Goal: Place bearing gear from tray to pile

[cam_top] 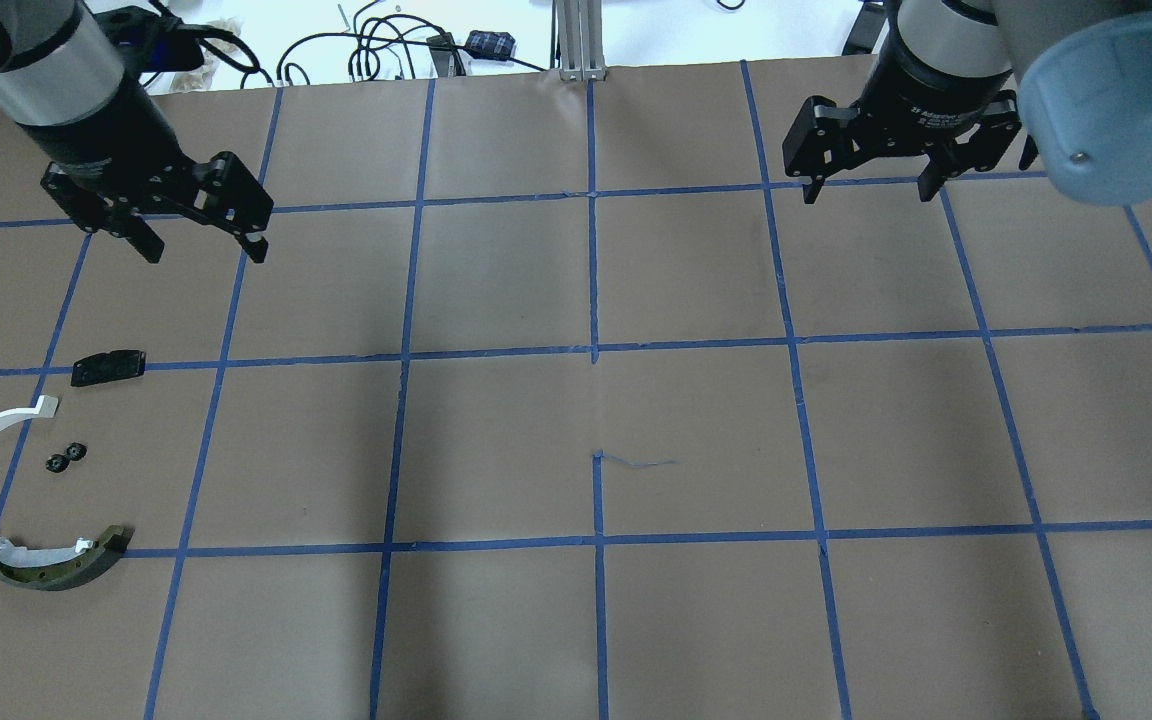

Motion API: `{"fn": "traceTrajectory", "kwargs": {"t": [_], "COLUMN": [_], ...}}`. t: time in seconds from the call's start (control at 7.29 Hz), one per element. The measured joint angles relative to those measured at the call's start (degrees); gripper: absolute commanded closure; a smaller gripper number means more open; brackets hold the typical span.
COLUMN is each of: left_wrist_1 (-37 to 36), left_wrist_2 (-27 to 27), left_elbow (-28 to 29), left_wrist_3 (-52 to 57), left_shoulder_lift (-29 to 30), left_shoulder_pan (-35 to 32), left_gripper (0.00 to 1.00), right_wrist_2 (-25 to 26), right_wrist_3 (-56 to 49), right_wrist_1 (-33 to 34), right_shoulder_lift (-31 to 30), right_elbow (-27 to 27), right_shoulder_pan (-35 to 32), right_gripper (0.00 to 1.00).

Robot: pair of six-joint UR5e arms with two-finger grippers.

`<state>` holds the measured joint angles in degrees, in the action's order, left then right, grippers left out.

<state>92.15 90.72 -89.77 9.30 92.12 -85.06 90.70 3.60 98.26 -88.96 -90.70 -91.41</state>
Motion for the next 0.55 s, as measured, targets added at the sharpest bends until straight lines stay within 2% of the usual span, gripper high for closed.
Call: {"fn": "traceTrajectory", "kwargs": {"t": [0.27, 0.55], "left_wrist_1": [-0.96, -1.05], "left_wrist_2": [-0.03, -0.05], "left_elbow": [-1.37, -0.72], "left_wrist_3": [-3.38, -3.45], "left_shoulder_lift": [-0.49, -1.03], "left_shoulder_pan": [-5.11, -4.99], "left_gripper": [0.0, 0.0], "right_wrist_2": [0.0, 0.0], "right_wrist_3": [0.0, 0.0], "right_wrist_1": [0.0, 0.0], "right_shoulder_lift": [-0.01, -0.01], "right_elbow": [-0.05, -0.08], "right_shoulder_pan": [0.0, 0.0], "right_gripper": [0.0, 0.0]}}
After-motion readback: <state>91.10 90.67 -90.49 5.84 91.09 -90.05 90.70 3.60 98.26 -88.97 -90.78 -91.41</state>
